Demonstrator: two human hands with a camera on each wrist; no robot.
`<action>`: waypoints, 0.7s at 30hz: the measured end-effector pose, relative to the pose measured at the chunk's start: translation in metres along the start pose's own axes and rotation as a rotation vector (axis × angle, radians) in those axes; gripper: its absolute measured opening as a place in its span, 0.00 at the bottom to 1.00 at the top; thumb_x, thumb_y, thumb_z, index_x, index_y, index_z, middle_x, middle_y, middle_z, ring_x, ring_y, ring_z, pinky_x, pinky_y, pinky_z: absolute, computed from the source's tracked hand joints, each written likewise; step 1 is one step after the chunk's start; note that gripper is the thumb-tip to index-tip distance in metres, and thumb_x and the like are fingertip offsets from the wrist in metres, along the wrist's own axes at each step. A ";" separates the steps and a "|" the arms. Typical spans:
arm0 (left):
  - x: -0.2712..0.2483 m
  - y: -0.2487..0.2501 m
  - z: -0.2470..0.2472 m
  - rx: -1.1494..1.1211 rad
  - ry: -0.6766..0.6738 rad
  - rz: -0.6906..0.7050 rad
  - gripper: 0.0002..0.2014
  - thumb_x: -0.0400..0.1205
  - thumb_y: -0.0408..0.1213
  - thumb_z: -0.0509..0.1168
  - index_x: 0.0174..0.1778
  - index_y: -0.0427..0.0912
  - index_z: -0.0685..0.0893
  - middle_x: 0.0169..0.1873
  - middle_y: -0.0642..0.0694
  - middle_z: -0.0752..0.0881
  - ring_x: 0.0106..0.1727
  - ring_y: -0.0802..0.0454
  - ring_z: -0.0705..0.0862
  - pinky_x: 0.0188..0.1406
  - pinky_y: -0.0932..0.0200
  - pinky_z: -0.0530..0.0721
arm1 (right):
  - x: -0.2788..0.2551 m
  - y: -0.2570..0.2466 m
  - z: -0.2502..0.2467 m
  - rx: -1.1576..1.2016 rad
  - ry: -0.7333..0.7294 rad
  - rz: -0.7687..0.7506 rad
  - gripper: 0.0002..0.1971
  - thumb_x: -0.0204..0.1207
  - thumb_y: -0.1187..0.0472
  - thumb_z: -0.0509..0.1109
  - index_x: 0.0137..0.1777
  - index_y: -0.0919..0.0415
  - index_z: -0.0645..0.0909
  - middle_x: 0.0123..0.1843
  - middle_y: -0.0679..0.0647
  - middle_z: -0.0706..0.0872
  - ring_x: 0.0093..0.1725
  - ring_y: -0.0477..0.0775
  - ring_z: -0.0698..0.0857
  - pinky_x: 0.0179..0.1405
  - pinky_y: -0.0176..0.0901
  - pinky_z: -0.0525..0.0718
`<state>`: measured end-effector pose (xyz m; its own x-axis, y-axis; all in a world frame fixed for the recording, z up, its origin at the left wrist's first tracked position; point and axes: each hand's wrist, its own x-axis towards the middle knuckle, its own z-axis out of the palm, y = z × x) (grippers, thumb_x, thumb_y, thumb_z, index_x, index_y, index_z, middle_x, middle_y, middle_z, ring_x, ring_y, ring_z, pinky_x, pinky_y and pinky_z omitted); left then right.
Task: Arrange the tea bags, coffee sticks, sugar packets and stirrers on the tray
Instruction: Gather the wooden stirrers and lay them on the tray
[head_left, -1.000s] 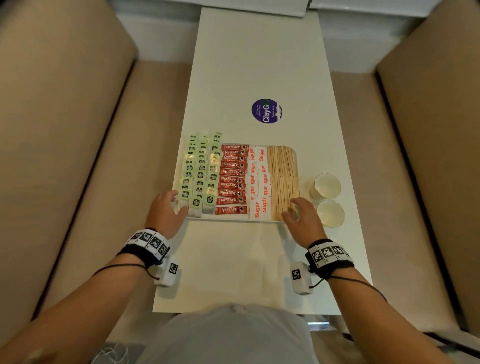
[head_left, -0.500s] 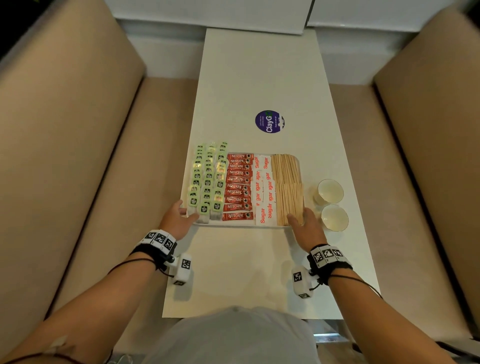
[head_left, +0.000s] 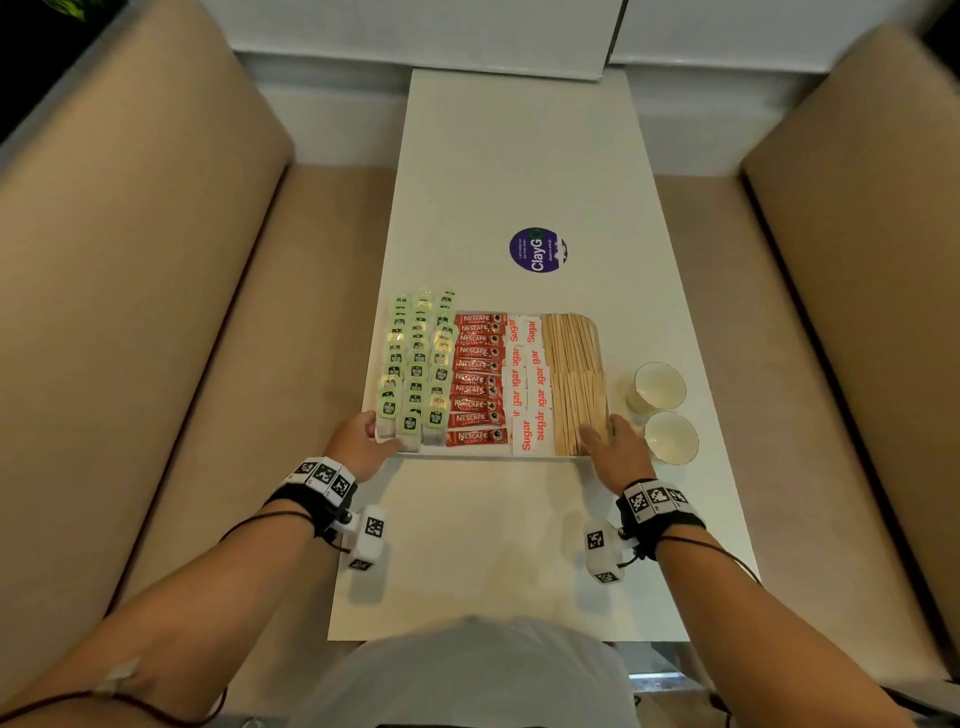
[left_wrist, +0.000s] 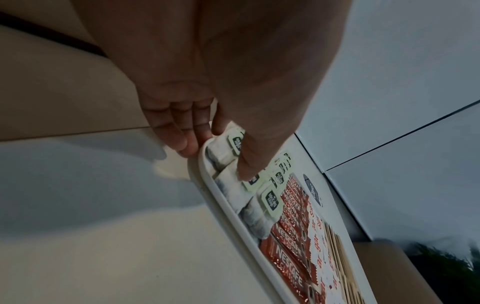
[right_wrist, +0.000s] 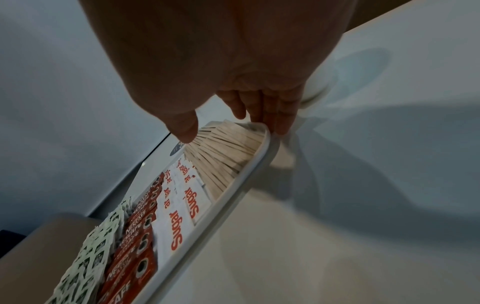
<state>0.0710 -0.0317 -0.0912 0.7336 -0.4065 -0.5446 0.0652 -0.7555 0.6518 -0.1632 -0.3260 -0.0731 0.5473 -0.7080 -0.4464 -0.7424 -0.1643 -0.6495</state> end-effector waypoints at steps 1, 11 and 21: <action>0.000 -0.001 0.000 0.001 -0.005 0.004 0.18 0.77 0.42 0.77 0.61 0.45 0.85 0.54 0.48 0.90 0.55 0.45 0.88 0.58 0.49 0.85 | 0.000 -0.001 -0.001 -0.003 -0.005 0.001 0.20 0.87 0.49 0.65 0.71 0.62 0.76 0.61 0.54 0.85 0.55 0.53 0.81 0.59 0.45 0.77; -0.016 -0.003 -0.003 -0.079 -0.067 0.028 0.20 0.74 0.38 0.81 0.61 0.48 0.85 0.51 0.55 0.90 0.51 0.58 0.88 0.44 0.63 0.81 | -0.002 0.002 -0.007 -0.035 -0.005 0.026 0.21 0.85 0.50 0.66 0.69 0.66 0.78 0.62 0.51 0.83 0.57 0.53 0.80 0.55 0.45 0.76; -0.013 -0.008 -0.002 -0.248 -0.037 -0.054 0.18 0.79 0.52 0.74 0.60 0.48 0.87 0.52 0.52 0.92 0.54 0.48 0.90 0.47 0.53 0.86 | -0.004 0.006 0.004 0.090 -0.068 0.040 0.26 0.83 0.43 0.69 0.73 0.60 0.72 0.63 0.50 0.85 0.57 0.52 0.85 0.55 0.46 0.82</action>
<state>0.0623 -0.0189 -0.0880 0.6996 -0.3908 -0.5983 0.2709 -0.6297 0.7280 -0.1685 -0.3209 -0.0778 0.5446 -0.6643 -0.5119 -0.7282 -0.0719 -0.6815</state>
